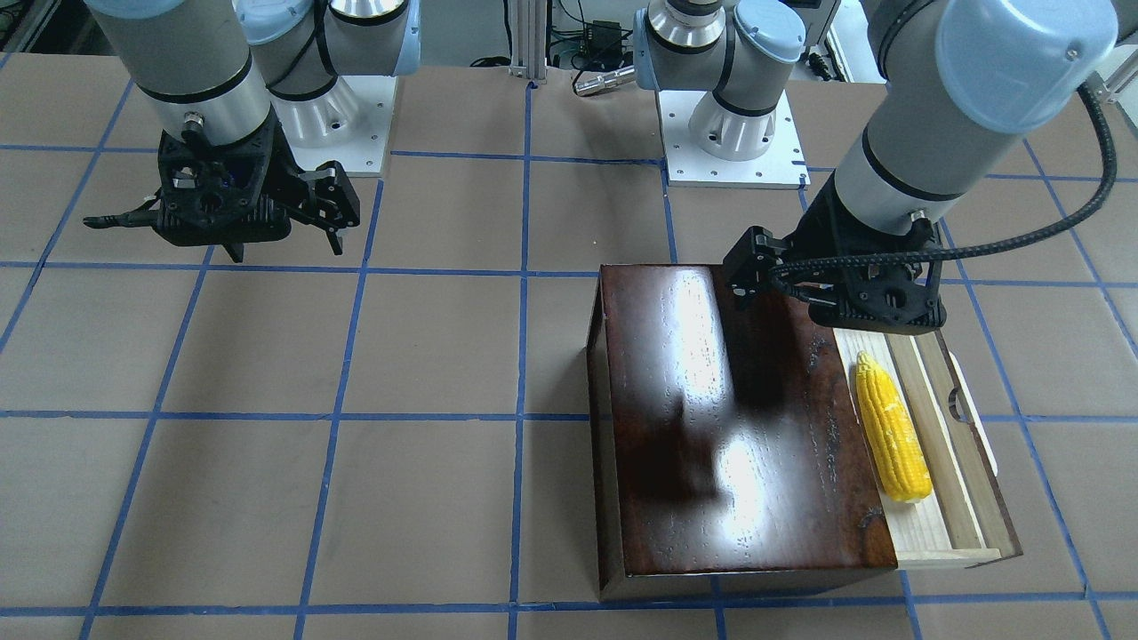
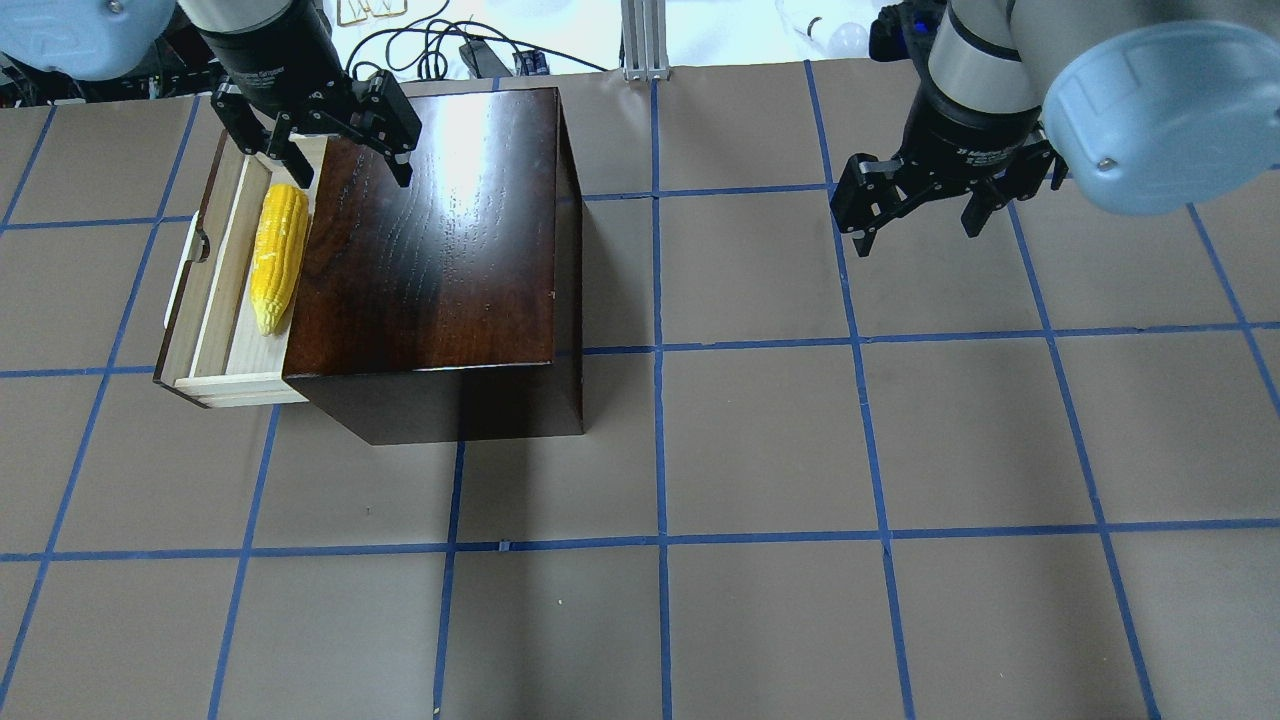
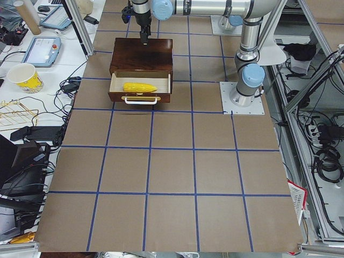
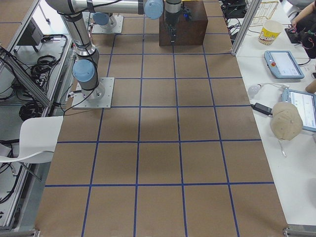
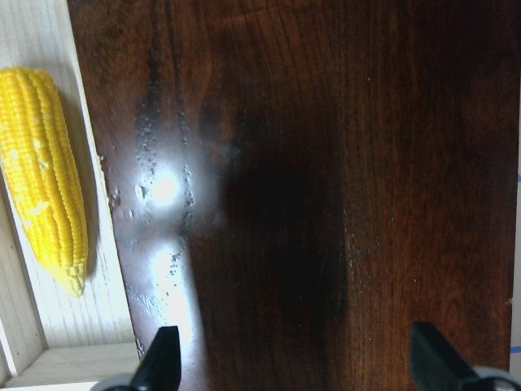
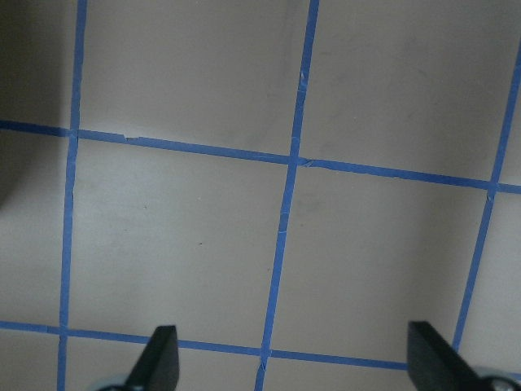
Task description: Open drawer and put corn inside
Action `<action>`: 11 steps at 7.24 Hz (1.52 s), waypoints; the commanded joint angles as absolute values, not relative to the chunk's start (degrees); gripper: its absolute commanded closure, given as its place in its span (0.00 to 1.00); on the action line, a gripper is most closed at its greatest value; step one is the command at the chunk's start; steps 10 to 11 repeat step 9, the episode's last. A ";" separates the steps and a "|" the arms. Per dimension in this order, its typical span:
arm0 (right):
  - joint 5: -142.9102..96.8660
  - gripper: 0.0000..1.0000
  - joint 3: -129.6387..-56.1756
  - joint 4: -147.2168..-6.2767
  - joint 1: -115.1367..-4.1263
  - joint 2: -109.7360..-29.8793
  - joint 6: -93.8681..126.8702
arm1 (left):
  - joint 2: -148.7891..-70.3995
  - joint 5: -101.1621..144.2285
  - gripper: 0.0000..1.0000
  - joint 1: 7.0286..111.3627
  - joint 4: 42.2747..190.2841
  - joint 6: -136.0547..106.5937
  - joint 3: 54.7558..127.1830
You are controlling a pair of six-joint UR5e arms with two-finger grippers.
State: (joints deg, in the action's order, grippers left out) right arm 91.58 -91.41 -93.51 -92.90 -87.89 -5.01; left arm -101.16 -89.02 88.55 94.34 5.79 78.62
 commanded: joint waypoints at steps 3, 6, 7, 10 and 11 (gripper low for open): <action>91.58 0.00 -91.41 -93.52 -92.90 -87.89 -5.01 | -98.27 -89.30 0.00 88.07 93.60 5.71 82.44; 91.58 0.00 -91.41 -93.52 -92.90 -87.89 -5.01 | -98.26 -88.95 0.00 87.98 93.52 5.45 82.53; 91.58 0.00 -91.41 -93.52 -92.90 -87.89 -5.01 | -98.35 -89.03 0.00 87.98 93.52 5.45 82.53; 91.58 0.00 -91.41 -93.52 -92.90 -87.89 -5.01 | -98.26 -89.21 0.00 87.98 93.52 5.54 82.53; 91.58 0.00 -91.41 -93.52 -92.90 -87.89 -5.01 | -98.26 -89.21 0.00 87.98 93.52 5.54 82.53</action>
